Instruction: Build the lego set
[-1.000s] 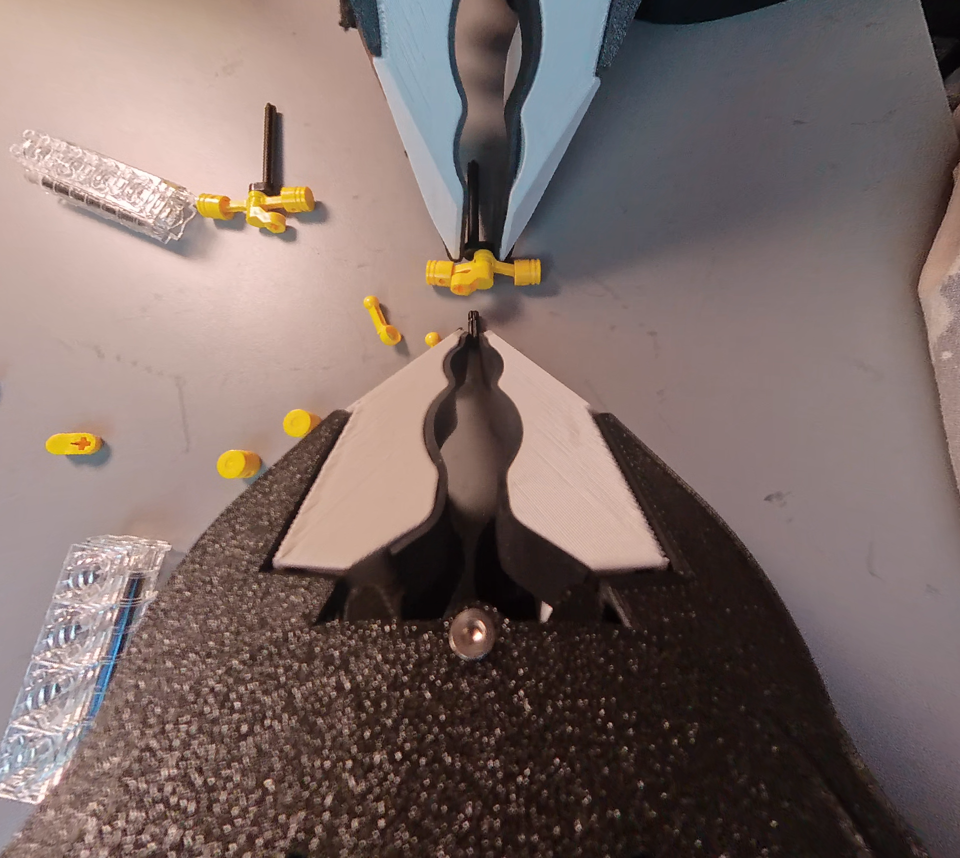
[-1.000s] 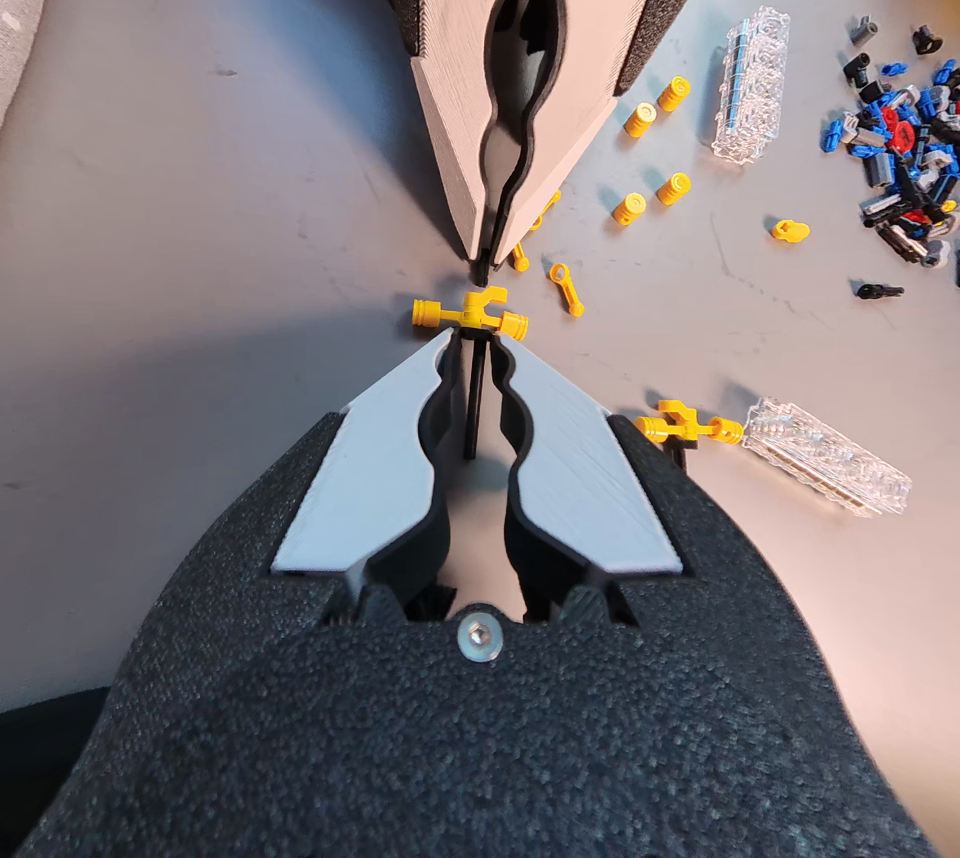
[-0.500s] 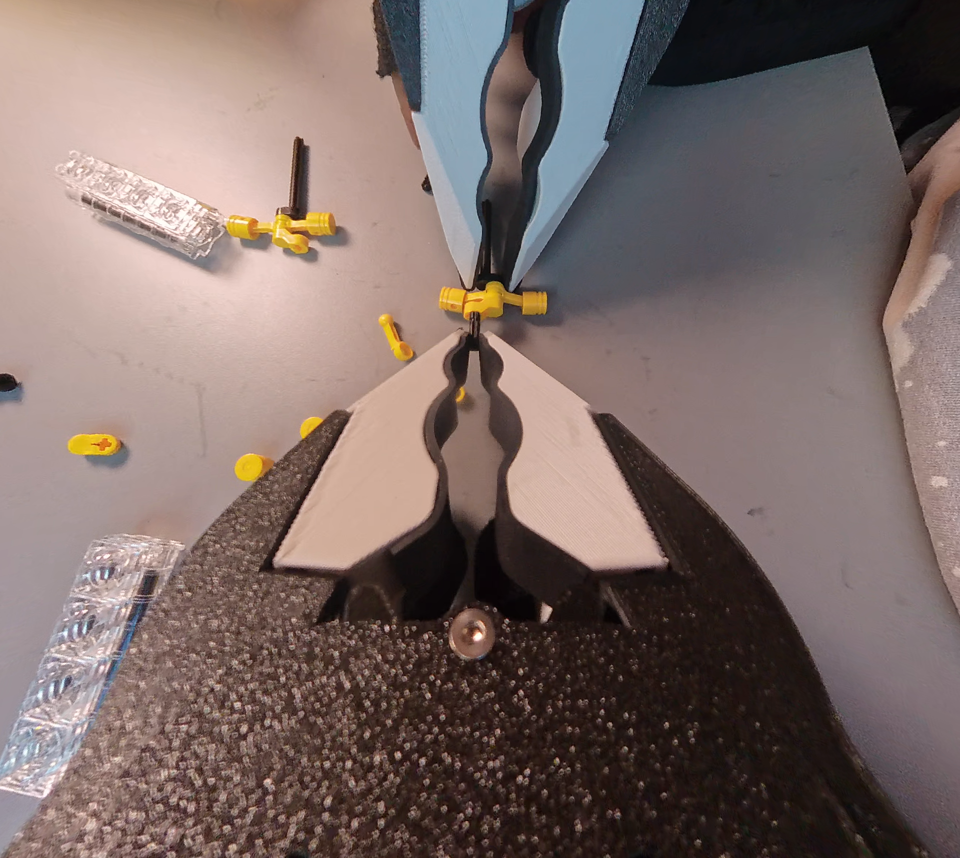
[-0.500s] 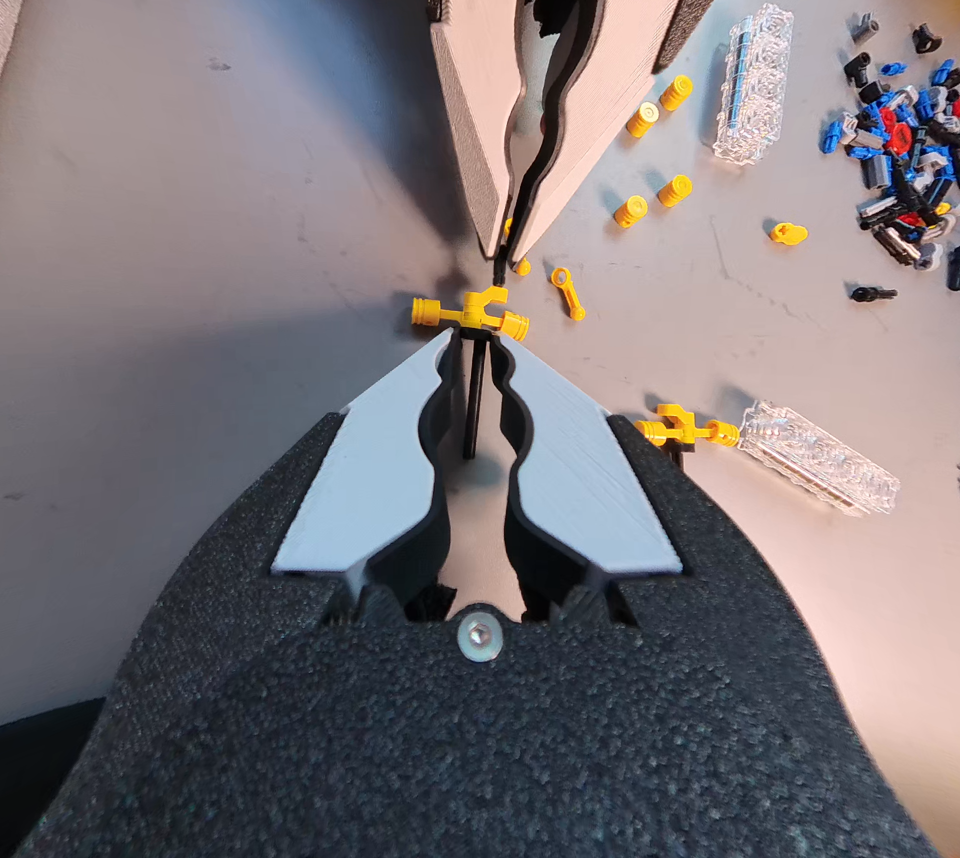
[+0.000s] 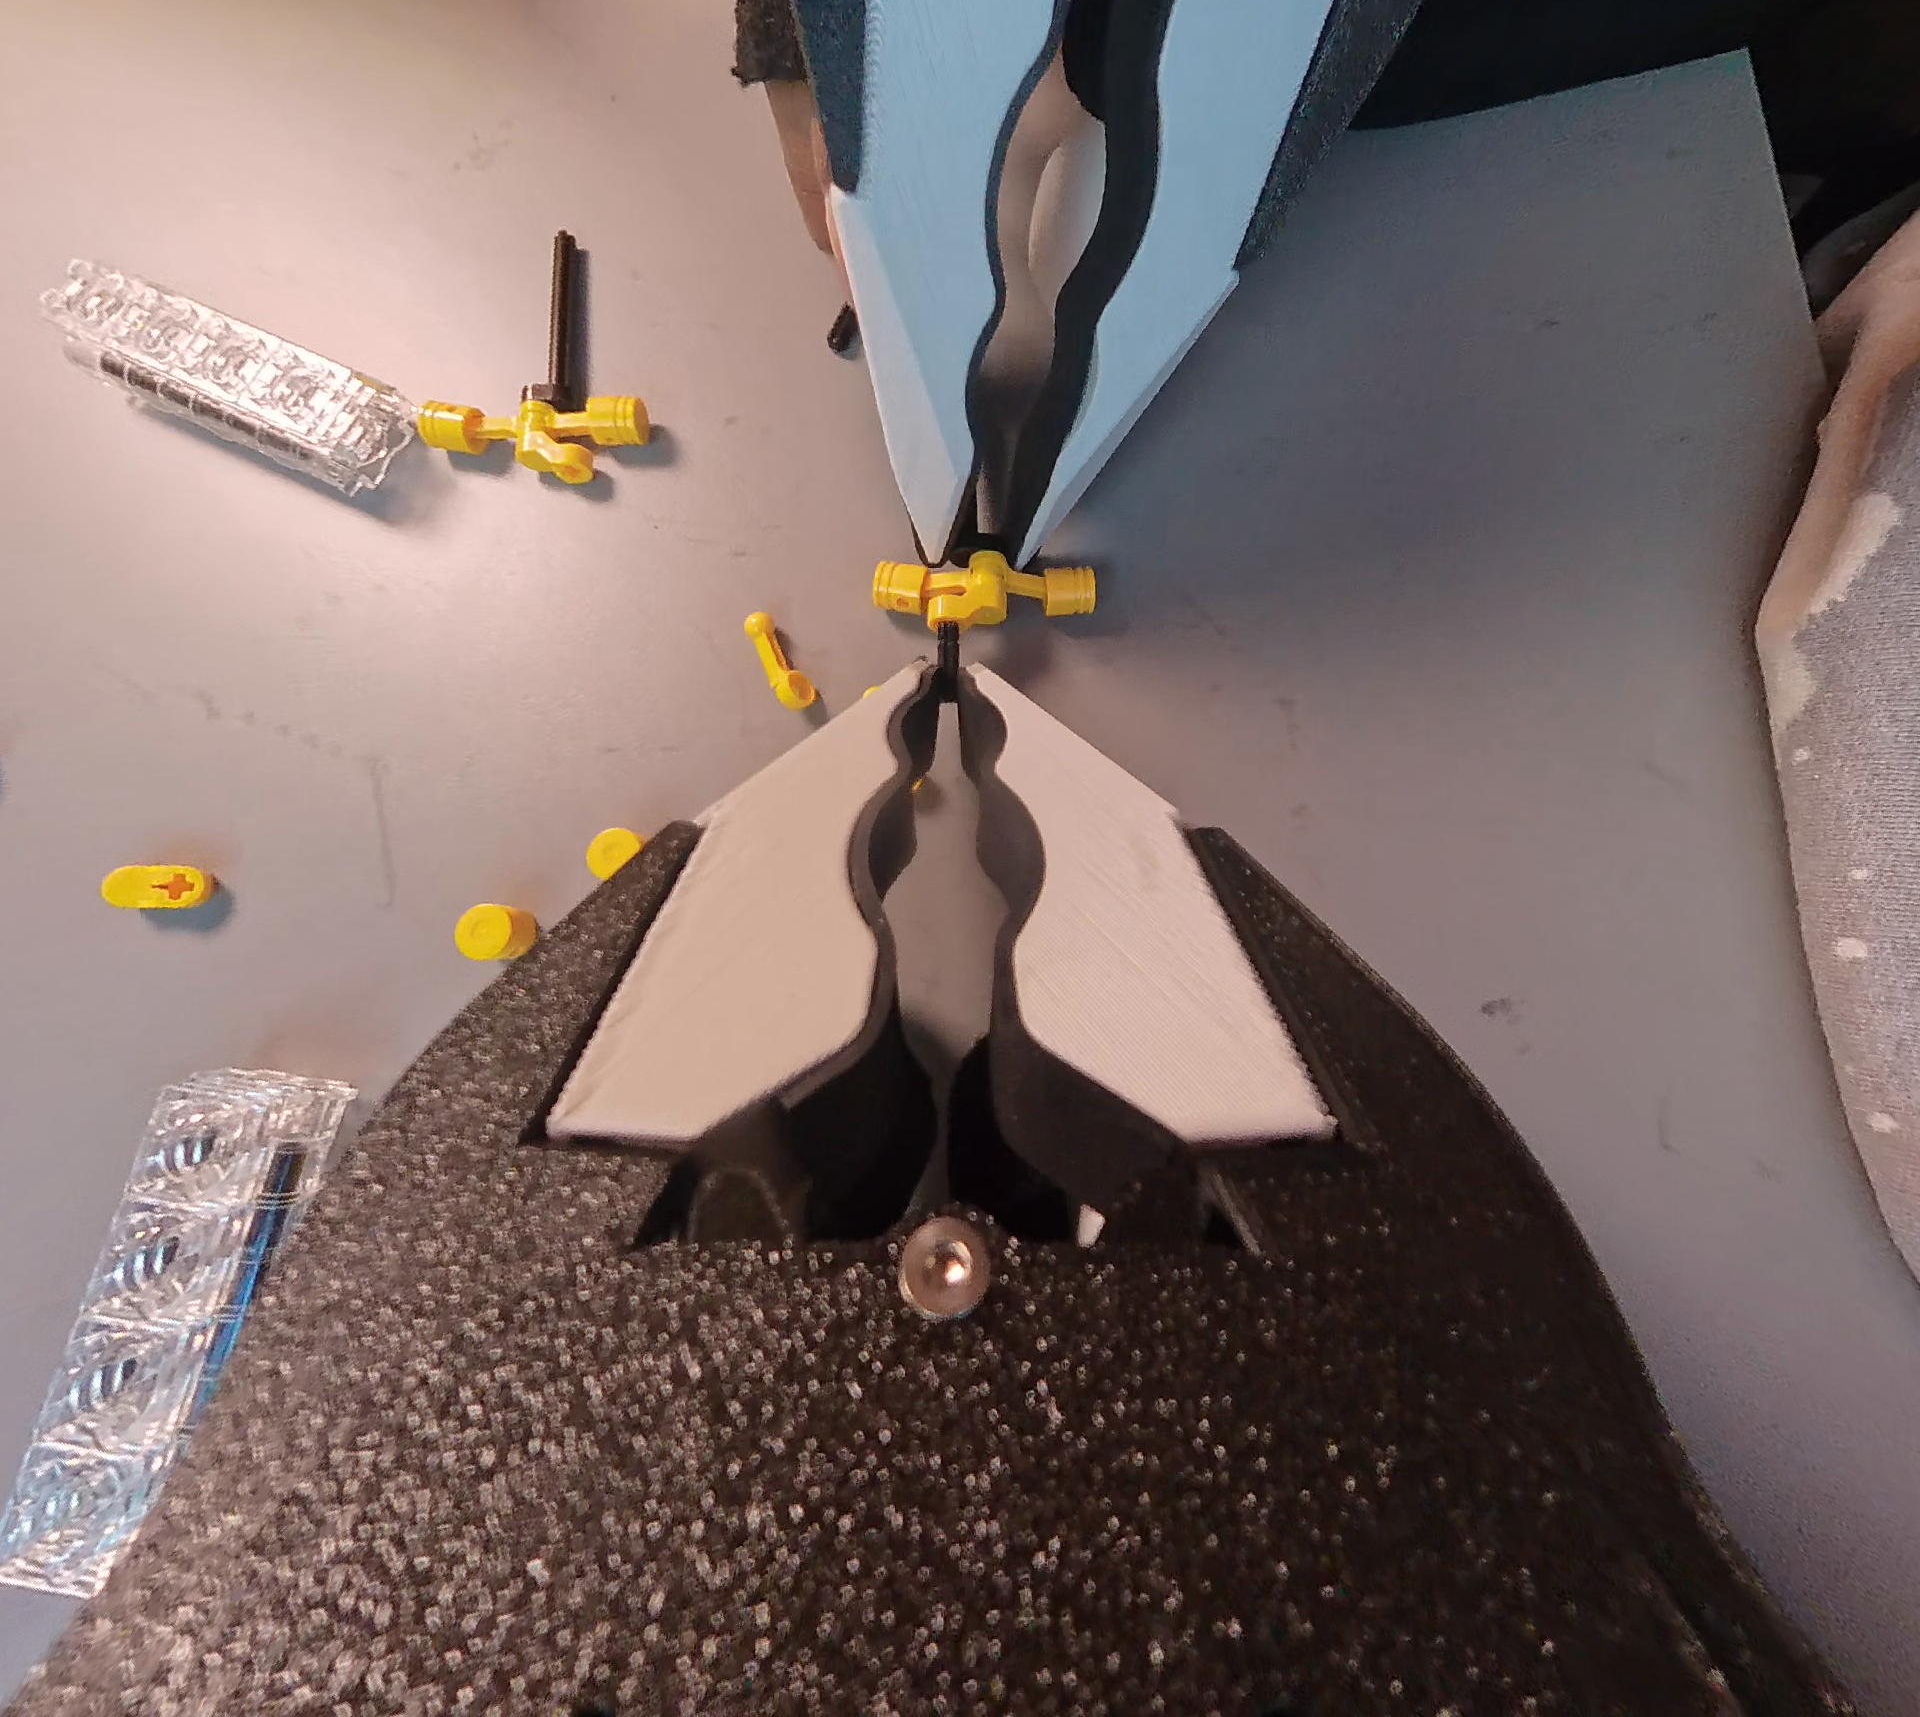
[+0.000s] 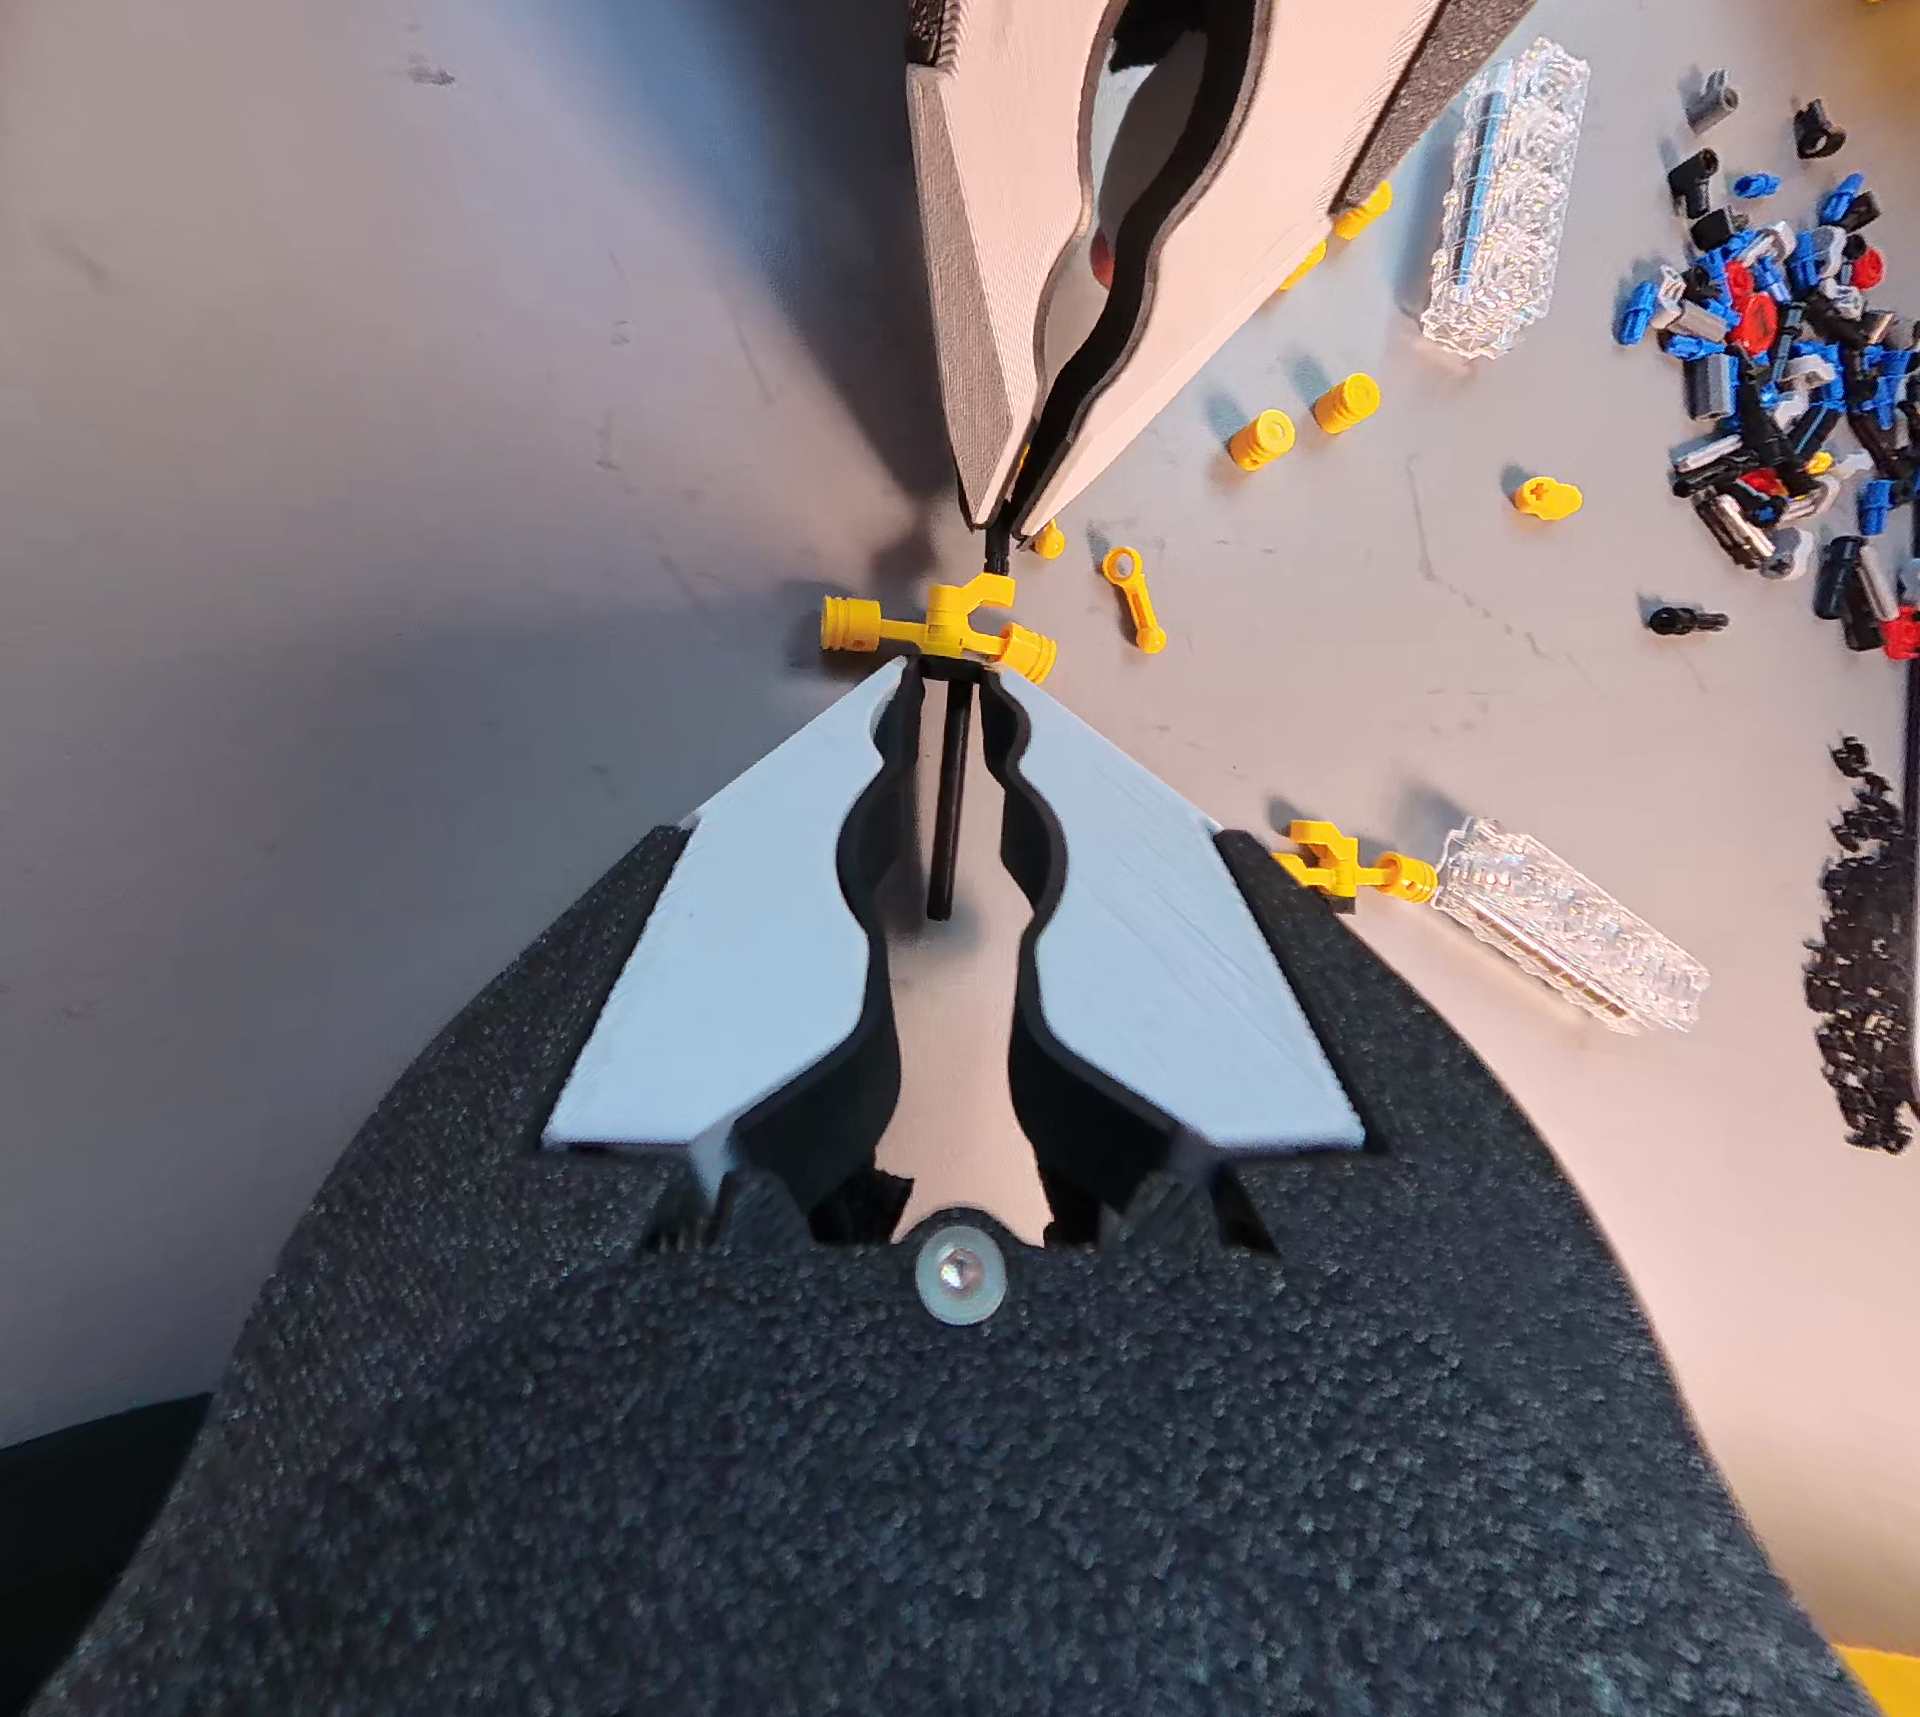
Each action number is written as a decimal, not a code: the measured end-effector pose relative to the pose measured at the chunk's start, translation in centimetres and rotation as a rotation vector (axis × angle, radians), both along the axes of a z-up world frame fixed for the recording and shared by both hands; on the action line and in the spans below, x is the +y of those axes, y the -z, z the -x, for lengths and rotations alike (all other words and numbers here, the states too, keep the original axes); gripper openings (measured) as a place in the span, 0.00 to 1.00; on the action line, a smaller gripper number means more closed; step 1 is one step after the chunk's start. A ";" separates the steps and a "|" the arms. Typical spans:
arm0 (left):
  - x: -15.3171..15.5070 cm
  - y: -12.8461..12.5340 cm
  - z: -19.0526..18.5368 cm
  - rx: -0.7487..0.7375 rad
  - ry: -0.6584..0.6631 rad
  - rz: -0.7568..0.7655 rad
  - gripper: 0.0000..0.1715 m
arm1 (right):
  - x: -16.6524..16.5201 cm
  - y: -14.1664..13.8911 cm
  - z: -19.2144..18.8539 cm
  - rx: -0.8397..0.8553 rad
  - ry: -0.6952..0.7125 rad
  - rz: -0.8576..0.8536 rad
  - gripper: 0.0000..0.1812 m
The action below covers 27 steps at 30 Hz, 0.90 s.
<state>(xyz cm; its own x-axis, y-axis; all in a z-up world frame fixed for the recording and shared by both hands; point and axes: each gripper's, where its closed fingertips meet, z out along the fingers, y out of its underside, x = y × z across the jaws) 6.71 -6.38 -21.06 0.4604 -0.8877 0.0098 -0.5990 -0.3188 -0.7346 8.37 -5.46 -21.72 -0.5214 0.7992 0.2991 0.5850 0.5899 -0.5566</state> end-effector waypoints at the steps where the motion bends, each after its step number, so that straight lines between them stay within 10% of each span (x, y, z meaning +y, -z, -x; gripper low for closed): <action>1: 0.0 0.0 0.0 0.003 0.000 0.005 0.02 | 0.0 0.0 0.0 -0.001 0.000 -0.001 0.06; 27: 0.2 0.2 -0.3 0.018 -0.033 0.009 0.02 | -0.3 0.0 0.7 0.001 0.076 0.198 0.06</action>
